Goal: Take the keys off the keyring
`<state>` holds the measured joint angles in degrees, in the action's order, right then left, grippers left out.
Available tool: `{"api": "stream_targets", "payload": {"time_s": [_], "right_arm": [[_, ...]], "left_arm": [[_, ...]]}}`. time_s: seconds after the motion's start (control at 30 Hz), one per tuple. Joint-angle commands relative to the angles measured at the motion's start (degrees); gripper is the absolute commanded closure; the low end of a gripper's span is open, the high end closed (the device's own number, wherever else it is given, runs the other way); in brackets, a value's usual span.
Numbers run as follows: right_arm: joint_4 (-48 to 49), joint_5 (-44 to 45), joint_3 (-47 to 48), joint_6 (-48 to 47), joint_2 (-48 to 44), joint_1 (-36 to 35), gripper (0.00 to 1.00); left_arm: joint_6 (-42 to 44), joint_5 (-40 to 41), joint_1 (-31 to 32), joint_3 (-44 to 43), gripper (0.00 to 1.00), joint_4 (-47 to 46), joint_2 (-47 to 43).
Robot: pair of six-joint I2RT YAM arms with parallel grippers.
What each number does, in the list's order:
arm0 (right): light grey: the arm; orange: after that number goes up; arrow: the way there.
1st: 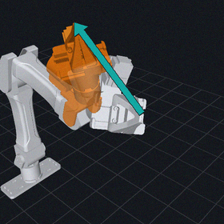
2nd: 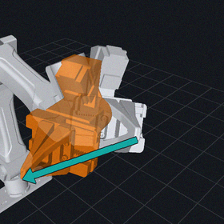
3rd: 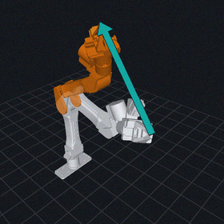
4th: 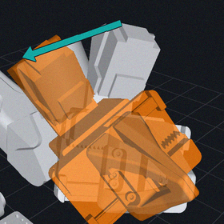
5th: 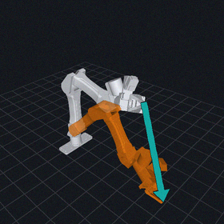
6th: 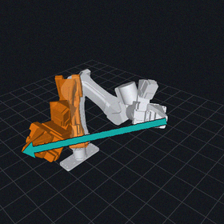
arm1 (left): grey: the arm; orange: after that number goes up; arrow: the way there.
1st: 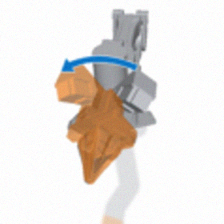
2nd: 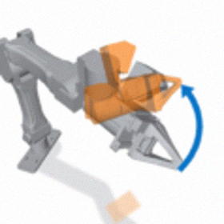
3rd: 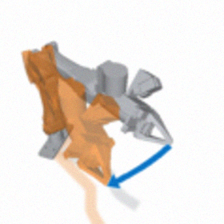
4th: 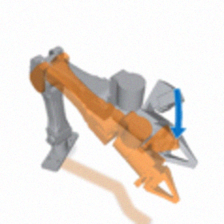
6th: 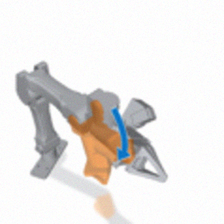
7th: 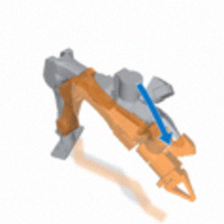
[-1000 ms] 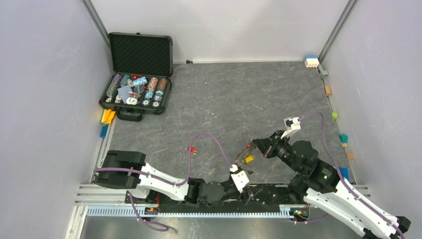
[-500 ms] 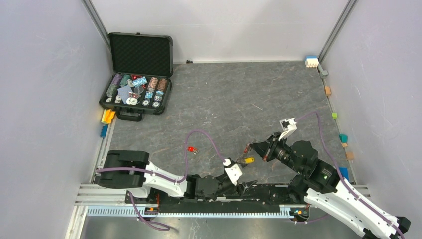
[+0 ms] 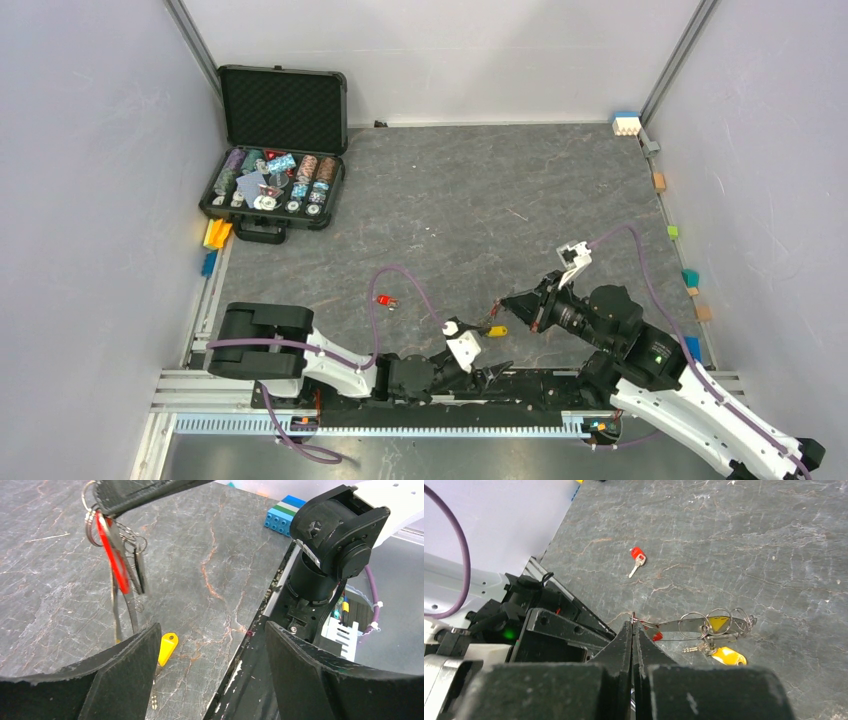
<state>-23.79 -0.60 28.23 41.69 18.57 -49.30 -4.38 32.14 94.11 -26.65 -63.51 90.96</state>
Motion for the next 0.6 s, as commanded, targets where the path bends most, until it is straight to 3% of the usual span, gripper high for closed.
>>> {"api": "stream_targets", "payload": {"time_s": [0.0,0.2,0.3,0.57], "right_arm": [[1.2,-4.4,-0.7,-2.1,0.4,-0.2,1.0],[2.2,-6.4,-2.4,-2.2,1.0,-0.2,1.0],[2.0,-7.0,-2.7,-2.4,0.8,-0.2,1.0],[1.0,-8.8,-3.3,-2.2,-0.3,-0.2,1.0]], "left_arm": [[3.1,2.9,0.0,0.8,0.17,-6.2,0.1],[3.0,5.1,0.2,1.2,0.16,-4.8,-1.0],[3.7,6.8,0.5,1.5,0.08,-4.7,-1.5],[6.0,10.5,0.7,3.0,0.08,-7.4,-1.2]]}}
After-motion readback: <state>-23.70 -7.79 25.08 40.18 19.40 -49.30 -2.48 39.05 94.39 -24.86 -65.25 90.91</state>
